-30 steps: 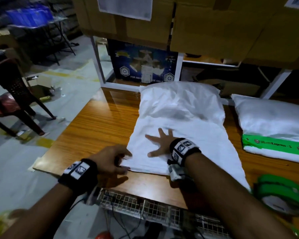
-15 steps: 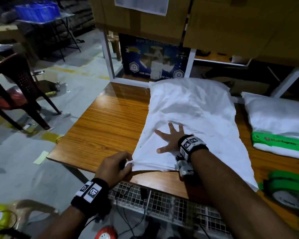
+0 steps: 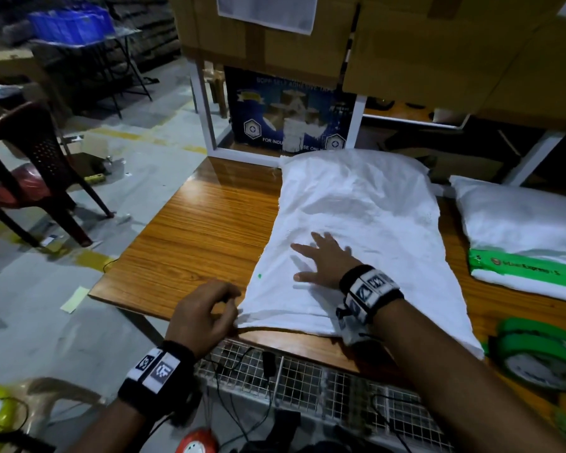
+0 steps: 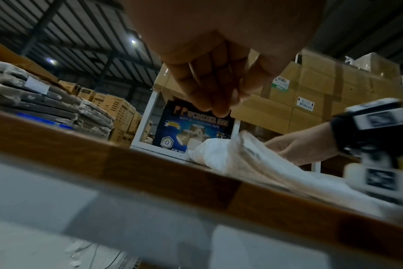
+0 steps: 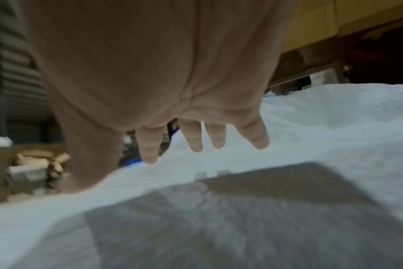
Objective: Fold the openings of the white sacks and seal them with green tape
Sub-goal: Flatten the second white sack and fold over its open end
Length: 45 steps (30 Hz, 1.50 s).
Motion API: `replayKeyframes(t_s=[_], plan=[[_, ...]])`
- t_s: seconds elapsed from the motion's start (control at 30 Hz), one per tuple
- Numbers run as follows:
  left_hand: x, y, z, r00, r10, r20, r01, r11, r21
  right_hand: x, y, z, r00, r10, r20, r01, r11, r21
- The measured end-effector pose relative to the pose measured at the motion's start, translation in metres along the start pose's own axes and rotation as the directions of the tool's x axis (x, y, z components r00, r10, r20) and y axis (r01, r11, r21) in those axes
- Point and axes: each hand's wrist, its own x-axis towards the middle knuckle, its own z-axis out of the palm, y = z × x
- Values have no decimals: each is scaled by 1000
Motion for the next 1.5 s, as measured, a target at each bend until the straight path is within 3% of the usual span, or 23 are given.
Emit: replayKeyframes(t_s=[0.07, 0.1, 0.17, 0.27, 0.4, 0.6, 0.67, 0.73, 0.77, 0.83, 0.87, 0.9, 0.93, 0.97, 1.03, 1.13, 1.27, 1.4, 1.43, 1.5], plan=[[22, 2, 7, 993, -31, 117, 26, 999, 48, -29, -11, 5, 970, -150, -190, 158, 987, 26], [33, 3, 11, 981, -44, 189, 32, 997, 69, -41, -15, 10, 949, -227, -219, 234, 972, 8], [52, 4, 23, 938, -77, 337, 33, 990, 135, -52, -23, 23, 932, -314, -180, 298, 948, -110], [66, 0, 38, 853, -157, 497, 46, 972, 229, -51, -29, 28, 952, -284, -118, 257, 945, -205], [69, -12, 41, 830, -152, 536, 0, 962, 273, -54, -30, 22, 954, -292, -68, 263, 924, -277], [69, -11, 46, 849, -164, 501, 0, 950, 311, -83, -19, 20, 937, -320, -138, 305, 945, -120], [71, -9, 43, 806, -225, 547, 20, 935, 355, -103, -9, 22, 931, -340, -135, 339, 940, -28], [71, -7, 35, 741, -290, 605, 8, 906, 424, -128, 13, 32, 923, -310, -229, 338, 937, 91], [70, -5, 31, 742, -293, 603, -15, 892, 453, -142, 29, 40, 909, -254, -329, 303, 947, 104], [64, -1, 29, 808, -236, 540, -38, 894, 447, -174, 65, 57, 891, -31, -453, 79, 993, 88], [61, 4, 31, 839, -176, 514, -54, 914, 401, -189, 80, 65, 909, 114, -402, -92, 993, 73], [58, 11, 36, 846, -125, 518, -74, 935, 346, -201, 89, 70, 931, 246, -269, -245, 969, 39], [55, 17, 42, 832, -92, 548, -95, 948, 305, -208, 96, 77, 941, 315, -121, -318, 948, -3], [52, 22, 50, 793, -90, 603, -121, 946, 301, -214, 99, 81, 948, 318, -20, -319, 947, -34], [41, 20, 61, 720, -94, 687, -194, 924, 329, -225, 106, 83, 968, 248, -36, -250, 966, -67], [23, 0, 59, 775, -4, 632, -225, 933, 282, -245, 128, 78, 962, 215, -167, -230, 970, -77], [5, -2, 42, 809, 103, 579, -276, 936, 219, -264, 158, 105, 979, 179, -100, -182, 983, -17], [-27, -22, 22, 878, 58, 475, -124, 986, 109, -279, 173, 128, 939, 139, -314, -91, 982, 164], [-31, -28, 18, 886, 55, 460, -120, 986, 113, -283, 175, 131, 916, 133, -377, -51, 974, 220], [-36, -38, 13, 886, 144, 441, -230, 962, 147, -285, 177, 137, 896, 128, -426, 0, 958, 288]])
